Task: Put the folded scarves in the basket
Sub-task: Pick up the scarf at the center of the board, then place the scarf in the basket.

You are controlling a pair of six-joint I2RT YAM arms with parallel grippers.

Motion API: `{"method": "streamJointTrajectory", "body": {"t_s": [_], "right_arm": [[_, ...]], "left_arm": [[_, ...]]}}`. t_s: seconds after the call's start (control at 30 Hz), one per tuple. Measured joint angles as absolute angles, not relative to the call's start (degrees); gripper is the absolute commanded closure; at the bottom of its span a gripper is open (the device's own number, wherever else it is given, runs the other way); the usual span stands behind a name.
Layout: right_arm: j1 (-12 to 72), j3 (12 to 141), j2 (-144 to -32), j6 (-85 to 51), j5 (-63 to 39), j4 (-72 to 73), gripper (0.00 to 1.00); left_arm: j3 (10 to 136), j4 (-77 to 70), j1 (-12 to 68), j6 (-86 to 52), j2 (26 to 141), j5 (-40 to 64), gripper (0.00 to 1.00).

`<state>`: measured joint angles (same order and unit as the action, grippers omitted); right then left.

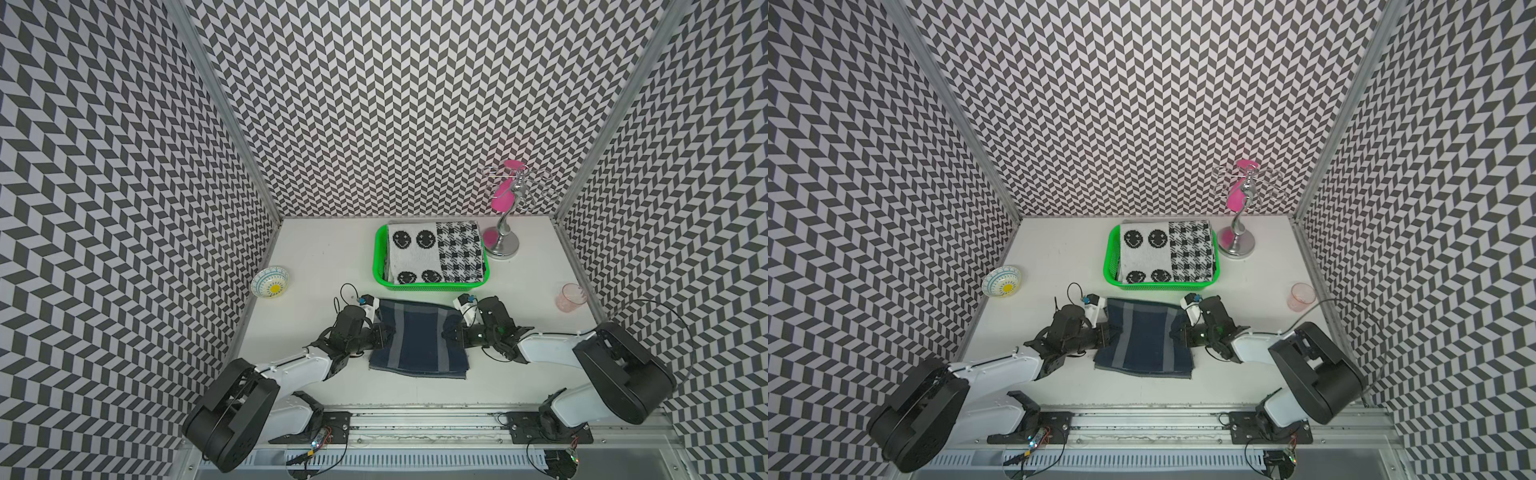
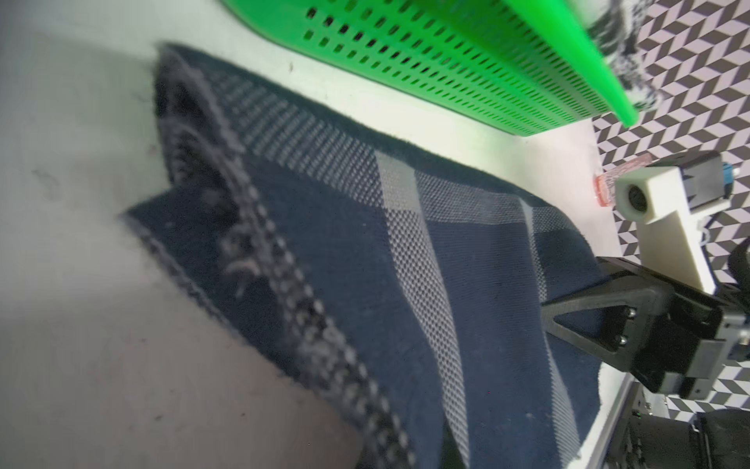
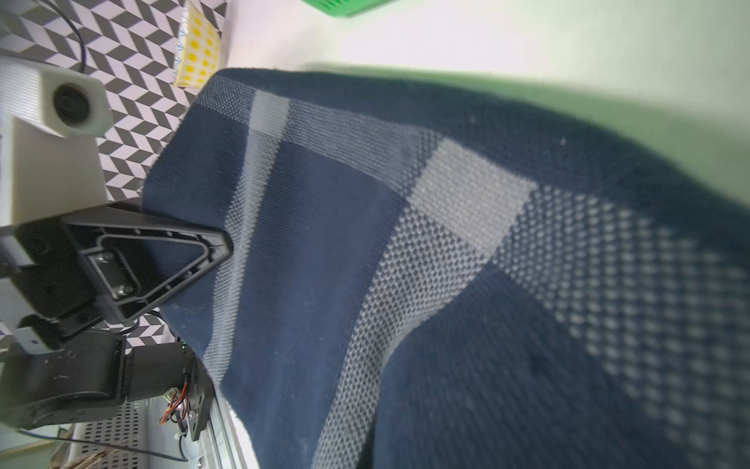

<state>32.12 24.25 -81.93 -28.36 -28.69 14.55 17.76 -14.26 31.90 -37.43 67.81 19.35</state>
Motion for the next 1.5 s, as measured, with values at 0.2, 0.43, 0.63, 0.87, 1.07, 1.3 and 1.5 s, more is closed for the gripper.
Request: {"method": "streamJointTrajectory", "body": {"t_s": [0.2, 0.43, 0.63, 0.87, 1.07, 1.3, 1.5], "right_arm": [[32.5, 28.0, -70.2, -26.6, -26.8, 3.4, 1.00], [32.5, 34.2, -63.6, -24.9, -25.4, -6.1, 1.00], [32.2, 42.2, -62.5, -23.0, -22.0, -13.6, 1.00], [25.8, 53.5, -64.7, -18.3, -21.2, -18.8, 1.00], [16.6, 62.2, -74.3, -15.5, -24.7, -19.1, 1.00], [12.6, 72.1, -88.4, -12.8, -25.2, -19.4, 1.00], [12.4, 79.6, -100.9, -10.0, -25.3, -20.1, 1.00]], "left_arm": [[22.2, -6.4, 34.5, -38.3, 60.4, 18.6, 1.00], [29.8, 0.3, 38.0, -39.7, 55.6, 16.7, 1.00], [38.9, 4.8, 38.7, -39.0, 56.7, 16.1, 1.00], [51.0, 6.3, 38.6, -35.8, 64.6, 15.4, 1.00], [60.7, 5.6, 36.9, -33.1, 73.3, 15.0, 1.00], [68.5, 3.8, 30.1, -30.5, 88.5, 16.2, 1.00], [71.6, 2.7, 27.9, -28.3, 99.1, 14.3, 1.00]]}}
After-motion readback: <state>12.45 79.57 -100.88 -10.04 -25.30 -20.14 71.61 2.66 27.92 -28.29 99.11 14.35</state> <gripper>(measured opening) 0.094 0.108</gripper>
